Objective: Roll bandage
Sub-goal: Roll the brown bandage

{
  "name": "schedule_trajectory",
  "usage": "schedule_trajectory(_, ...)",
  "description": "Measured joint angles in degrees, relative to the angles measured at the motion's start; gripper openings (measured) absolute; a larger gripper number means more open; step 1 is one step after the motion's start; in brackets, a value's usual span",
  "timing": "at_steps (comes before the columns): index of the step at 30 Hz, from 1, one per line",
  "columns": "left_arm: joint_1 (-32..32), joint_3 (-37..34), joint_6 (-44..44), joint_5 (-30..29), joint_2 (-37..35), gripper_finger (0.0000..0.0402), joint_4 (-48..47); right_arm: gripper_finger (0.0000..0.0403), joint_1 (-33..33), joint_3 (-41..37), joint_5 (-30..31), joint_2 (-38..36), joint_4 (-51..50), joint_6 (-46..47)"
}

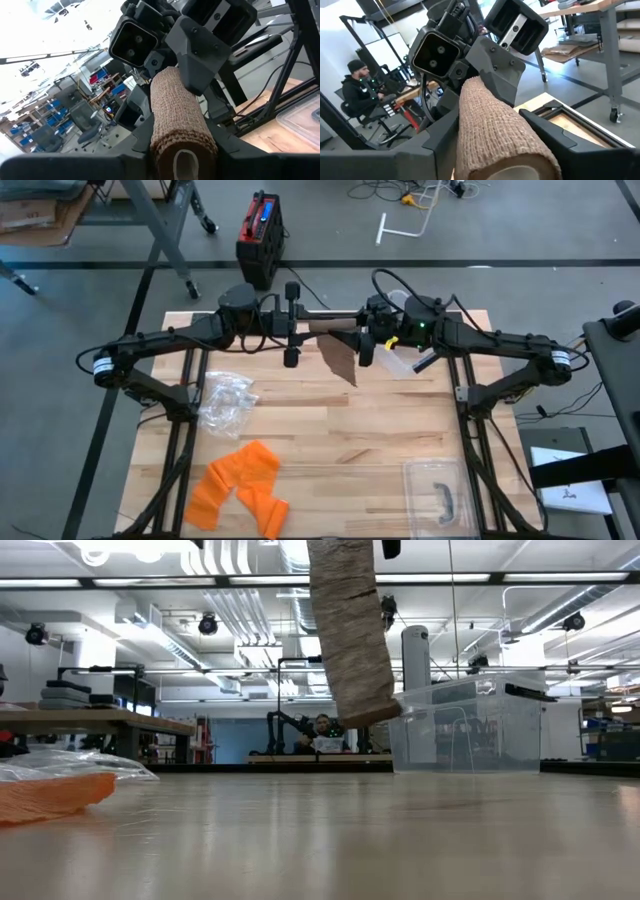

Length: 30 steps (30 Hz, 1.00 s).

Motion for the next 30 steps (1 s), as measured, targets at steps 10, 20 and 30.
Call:
schedule_trajectory(10,0.0,0.0,-3.6,-0.2,0.0,0.0141,0.0,0.0143,0.0,0.0,0.0,0.0,0.1,-1.8)
schedule_trajectory(20,3.2,0.1,-31.3,5.7,-0.8,0.0217,-1.3,0.0145,0.5,-0.1,2.6,0.2,0.9,-18.5)
schedule_trajectory(30,5.2,0.1,-42.6,14.8,-0.9,0.0280,0.7,0.0134,2.6,-2.4,8.4,0.3,3.7,-27.5)
